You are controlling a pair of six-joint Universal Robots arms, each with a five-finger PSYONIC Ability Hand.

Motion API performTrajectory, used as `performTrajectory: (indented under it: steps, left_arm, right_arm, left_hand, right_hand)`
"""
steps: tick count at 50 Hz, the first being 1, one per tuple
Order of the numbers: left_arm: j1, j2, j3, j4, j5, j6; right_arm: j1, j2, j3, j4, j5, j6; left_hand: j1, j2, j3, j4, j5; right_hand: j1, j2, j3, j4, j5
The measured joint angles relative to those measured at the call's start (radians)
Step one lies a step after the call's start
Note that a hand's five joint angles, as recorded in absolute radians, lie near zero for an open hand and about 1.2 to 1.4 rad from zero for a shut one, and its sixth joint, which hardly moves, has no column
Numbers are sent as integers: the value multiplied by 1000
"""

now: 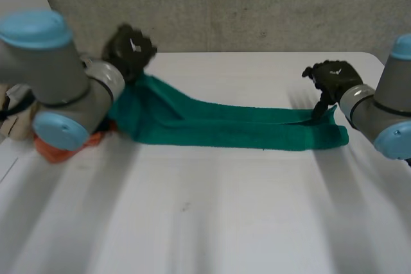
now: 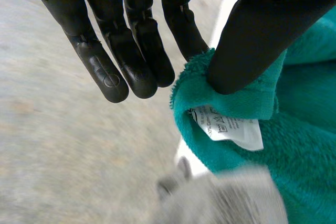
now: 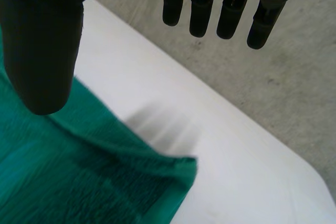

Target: Fold the laundry.

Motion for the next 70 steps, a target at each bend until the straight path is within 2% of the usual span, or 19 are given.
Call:
performTrajectory:
  steps: [4, 9, 18, 25, 30, 35, 40, 44, 55, 56, 61, 66, 70]
  left_arm:
    - [3, 115, -4, -35, 25, -163]
    - [16, 190, 21, -114, 71, -302]
    - [20, 247, 69, -266, 132, -485]
    - [10, 259, 74, -306, 142, -567]
    - [10, 268, 71, -304, 139, -581]
    - [11, 268, 64, -298, 134, -580]
    - [14, 251, 59, -297, 128, -575]
    - [20, 236, 57, -299, 122, -574]
    - [44, 224, 54, -301, 112, -575]
    - [47, 223, 53, -301, 112, -575]
    - [56, 220, 43, -302, 112, -574]
    - [71, 219, 17, -303, 111, -563]
    - [87, 219, -11, -312, 110, -536]
  right_arm:
    - [0, -21, -33, 30, -4, 29]
    - [4, -10, -98, 98, -38, 79]
    - [29, 95, -206, 180, -135, 220]
    - [44, 179, -241, 178, -144, 258]
    - [34, 186, -251, 171, -110, 167]
    - [9, 144, -242, 181, -52, -37]
    - [-6, 119, -236, 188, -20, -178]
    - [-13, 135, -247, 197, -10, -241]
    - [-27, 264, -337, 220, -9, -293]
    - [-28, 280, -351, 218, -9, -292]
    - [-30, 327, -399, 185, -8, -270]
    - [-36, 310, -399, 153, 3, -233]
    - [-50, 218, -327, 186, -1, -218]
  left_hand:
    - [0, 0, 0, 0, 0]
    - [0, 0, 0, 1, 0]
    - [0, 0, 0, 4, 0]
    - [0, 0, 0, 4, 0]
    - [0, 0, 0, 4, 0]
    - [0, 0, 0, 4, 0]
    - [0, 0, 0, 4, 0]
    - [0, 0, 0, 4, 0]
    - [0, 0, 0, 4, 0]
    - [0, 0, 0, 4, 0]
    - [0, 0, 0, 4, 0]
    - [0, 0, 0, 4, 0]
    - [0, 0, 0, 4, 0]
  right_hand:
    - [-16, -30, -18, -20, -24]
    - [-16, -32, -18, -20, -28]
    - [-16, -32, -18, -20, -28]
    - [-11, -19, -3, -12, 19]
    - [37, 39, 57, 44, 85]
    - [127, 128, 141, 138, 170]
    - [175, 183, 192, 189, 218]
    - [175, 184, 196, 191, 220]
    - [205, 213, 225, 219, 246]
    - [262, 260, 271, 264, 293]
    - [799, 820, 814, 809, 833]
    - [802, 849, 858, 864, 868]
    - [802, 849, 858, 864, 869]
